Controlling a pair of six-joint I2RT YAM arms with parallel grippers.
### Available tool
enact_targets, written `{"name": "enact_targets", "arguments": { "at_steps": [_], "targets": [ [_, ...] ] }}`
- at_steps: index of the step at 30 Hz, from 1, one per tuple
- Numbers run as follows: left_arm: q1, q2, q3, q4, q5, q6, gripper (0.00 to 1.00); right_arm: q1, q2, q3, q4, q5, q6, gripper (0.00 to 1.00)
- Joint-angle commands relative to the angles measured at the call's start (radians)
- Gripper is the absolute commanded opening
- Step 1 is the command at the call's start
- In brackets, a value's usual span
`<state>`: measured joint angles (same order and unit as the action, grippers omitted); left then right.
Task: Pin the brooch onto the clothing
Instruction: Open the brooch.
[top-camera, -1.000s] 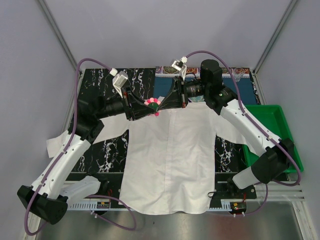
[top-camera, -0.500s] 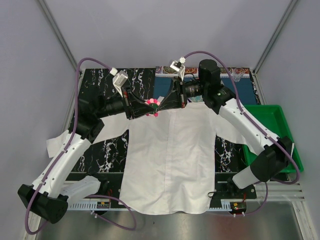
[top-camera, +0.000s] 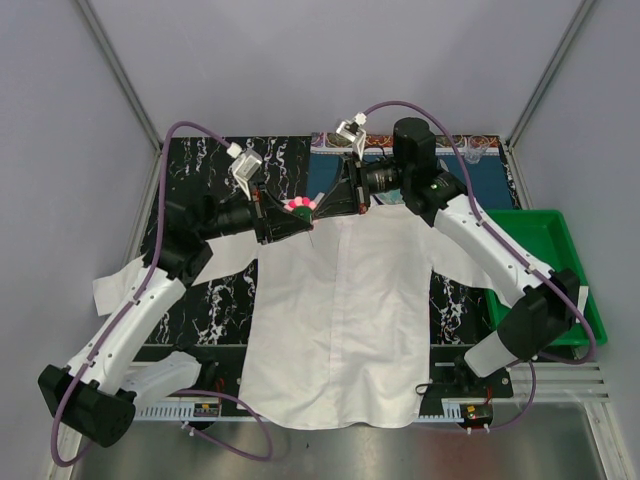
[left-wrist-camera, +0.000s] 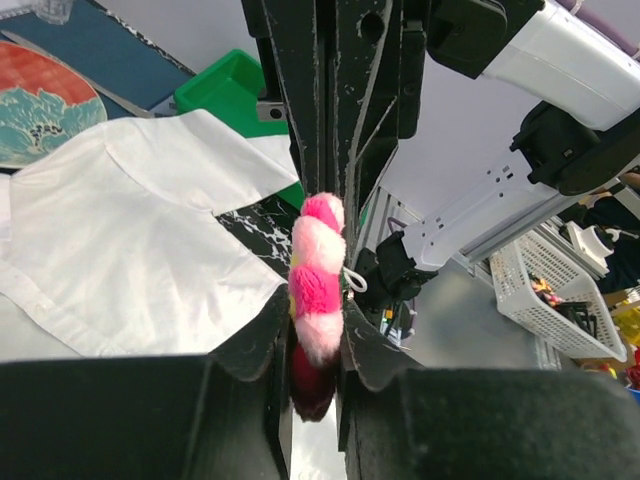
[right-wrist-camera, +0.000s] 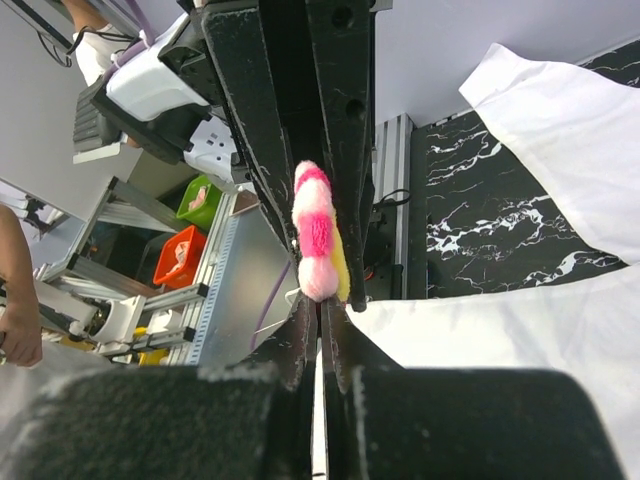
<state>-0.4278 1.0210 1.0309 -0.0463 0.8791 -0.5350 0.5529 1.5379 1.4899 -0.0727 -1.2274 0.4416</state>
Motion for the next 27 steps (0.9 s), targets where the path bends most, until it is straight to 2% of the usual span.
{"name": "enact_targets", "arguments": {
  "at_steps": [1,2,3,6,8,12,13,14,15,18,23,25,26,27],
  "targets": [
    [0.000,-0.022,-0.014,0.042,0.003,-0.014,0.10,0.005,0.001,0.056,0.040,0.002,0.014,0.00],
    [0.001,-0.024,-0.014,0.063,0.006,-0.016,0.08,0.005,-0.001,0.055,0.042,0.000,0.014,0.00],
    [0.001,-0.027,-0.014,0.062,-0.002,-0.016,0.00,0.005,0.001,0.055,0.042,0.002,0.011,0.00],
    [0.011,-0.035,-0.020,0.065,-0.014,-0.023,0.00,0.004,0.007,0.055,0.040,-0.001,0.019,0.03],
    [0.024,-0.038,-0.022,0.056,-0.025,-0.033,0.00,-0.001,0.008,0.053,0.036,0.018,0.028,0.40],
    [0.044,-0.047,-0.026,0.017,-0.058,-0.013,0.00,-0.045,0.025,0.064,0.010,0.042,0.037,0.54],
    [0.047,-0.050,-0.035,0.019,-0.060,-0.011,0.00,-0.065,0.030,0.070,0.002,0.046,0.040,0.59],
    [0.050,-0.053,-0.037,0.011,-0.060,-0.008,0.00,-0.071,0.037,0.075,-0.010,0.055,0.033,0.71],
    [0.052,-0.055,-0.041,0.011,-0.066,-0.008,0.00,-0.077,0.039,0.081,-0.033,0.068,0.017,0.74],
    [0.076,-0.062,-0.075,0.011,-0.109,-0.022,0.00,-0.088,0.047,0.090,-0.148,0.112,-0.076,0.78],
    [0.173,-0.052,-0.114,0.020,-0.137,-0.065,0.00,-0.088,0.096,0.125,-0.424,0.202,-0.263,0.74],
    [0.202,-0.053,-0.112,-0.044,-0.252,0.010,0.00,-0.087,0.128,0.168,-0.548,0.248,-0.296,0.70],
    [0.208,-0.059,-0.112,-0.090,-0.302,0.038,0.00,-0.087,0.149,0.168,-0.561,0.303,-0.296,0.69],
    [0.213,-0.061,-0.130,-0.099,-0.345,0.081,0.00,-0.085,0.157,0.152,-0.571,0.334,-0.296,0.63]
  ]
}}
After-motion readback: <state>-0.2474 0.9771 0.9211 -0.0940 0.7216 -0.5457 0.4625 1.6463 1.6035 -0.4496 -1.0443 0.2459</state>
